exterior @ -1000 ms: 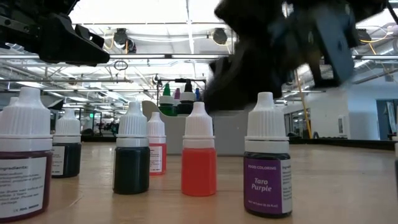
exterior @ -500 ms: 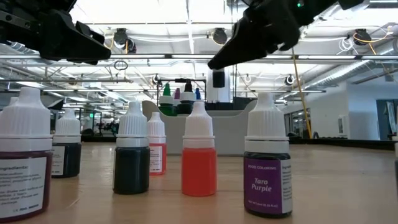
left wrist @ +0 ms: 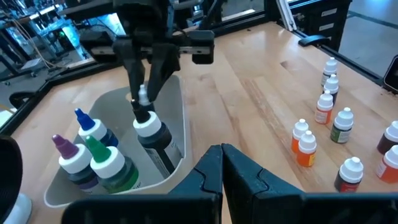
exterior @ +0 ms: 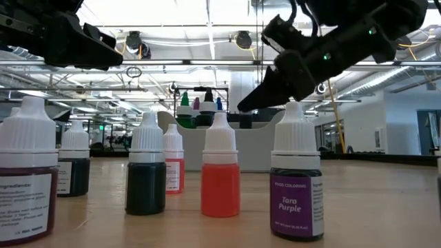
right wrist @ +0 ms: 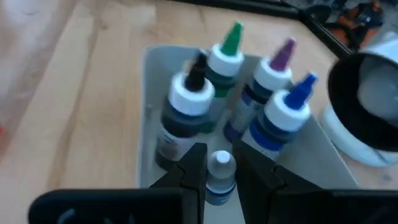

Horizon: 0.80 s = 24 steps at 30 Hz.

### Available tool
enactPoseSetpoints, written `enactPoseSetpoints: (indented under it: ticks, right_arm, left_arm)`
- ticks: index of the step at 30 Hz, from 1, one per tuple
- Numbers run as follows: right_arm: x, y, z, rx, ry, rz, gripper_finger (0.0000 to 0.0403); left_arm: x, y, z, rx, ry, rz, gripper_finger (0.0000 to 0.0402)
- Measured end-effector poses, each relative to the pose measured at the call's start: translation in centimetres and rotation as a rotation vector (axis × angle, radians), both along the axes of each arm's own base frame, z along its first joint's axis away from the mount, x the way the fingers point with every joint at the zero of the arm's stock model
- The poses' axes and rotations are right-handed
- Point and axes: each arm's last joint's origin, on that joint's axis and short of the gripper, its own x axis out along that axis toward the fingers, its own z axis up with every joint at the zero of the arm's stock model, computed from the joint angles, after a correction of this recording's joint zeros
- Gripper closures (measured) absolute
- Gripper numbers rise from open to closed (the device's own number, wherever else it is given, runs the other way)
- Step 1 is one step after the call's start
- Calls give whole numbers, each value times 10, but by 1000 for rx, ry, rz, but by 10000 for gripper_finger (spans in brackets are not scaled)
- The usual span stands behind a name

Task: Pick & Place food coloring
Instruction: Put the blue food coloring bottle into the gray bin

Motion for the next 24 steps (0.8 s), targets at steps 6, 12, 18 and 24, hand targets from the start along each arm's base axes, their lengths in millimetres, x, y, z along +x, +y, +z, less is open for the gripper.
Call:
enactPoseSetpoints:
  ticks: [6,12,18,24]
  right_arm:
    - [0,-4,-1,57,-10,29,350]
    - [3,-7,1,80,5,3,350]
    - [6,-9,0,128,-6,-32,350]
    - [12,-8,-14,165,20,-60,351]
  left_arm:
    - [0,0,0,3,-1,0,392]
    - [0,0,0,3,-2,1,392]
    - [1,0,2,20,-19,-6,392]
    - [1,0,2,21,-19,-7,392]
